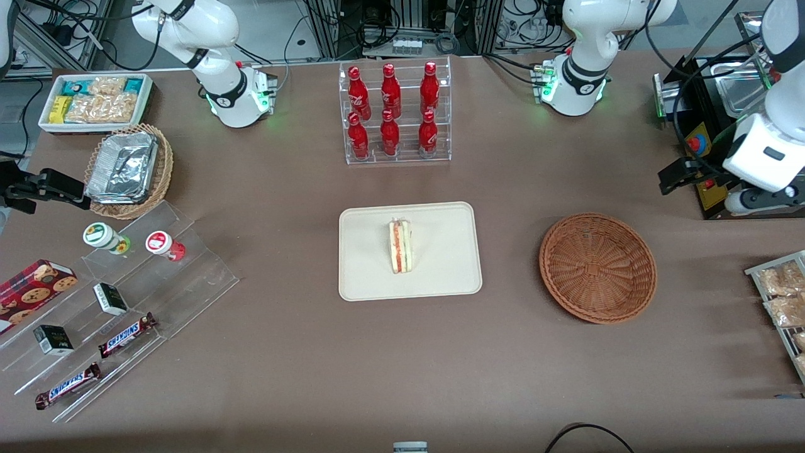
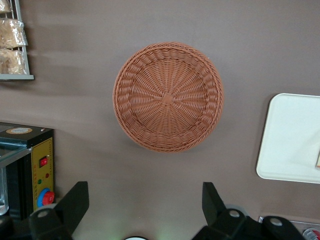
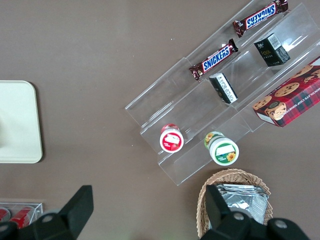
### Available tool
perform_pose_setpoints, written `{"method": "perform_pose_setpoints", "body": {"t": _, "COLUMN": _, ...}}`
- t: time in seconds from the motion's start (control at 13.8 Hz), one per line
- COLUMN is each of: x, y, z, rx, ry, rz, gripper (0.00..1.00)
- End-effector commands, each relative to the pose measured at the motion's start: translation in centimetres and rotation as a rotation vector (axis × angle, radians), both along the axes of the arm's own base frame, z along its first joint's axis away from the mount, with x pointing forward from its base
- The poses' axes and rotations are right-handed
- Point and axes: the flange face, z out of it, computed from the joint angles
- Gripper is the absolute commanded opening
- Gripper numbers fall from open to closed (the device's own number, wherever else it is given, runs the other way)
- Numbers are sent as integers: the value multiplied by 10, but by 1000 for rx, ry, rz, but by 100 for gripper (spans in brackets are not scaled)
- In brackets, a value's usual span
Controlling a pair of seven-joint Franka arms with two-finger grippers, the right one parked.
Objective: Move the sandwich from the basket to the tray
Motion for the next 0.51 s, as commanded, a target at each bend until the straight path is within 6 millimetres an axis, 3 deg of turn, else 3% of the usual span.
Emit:
{"method": "perform_pose_setpoints", "body": {"t": 0.0, "x": -12, "y": 2, "z": 5, "rx": -13, "ry": -20, "rz": -14, "gripper": 100}}
{"method": "perform_pose_setpoints", "body": {"t": 0.43, "x": 3, "y": 5, "z": 8, "rx": -17, "ry": -52, "rz": -62, "gripper": 100}}
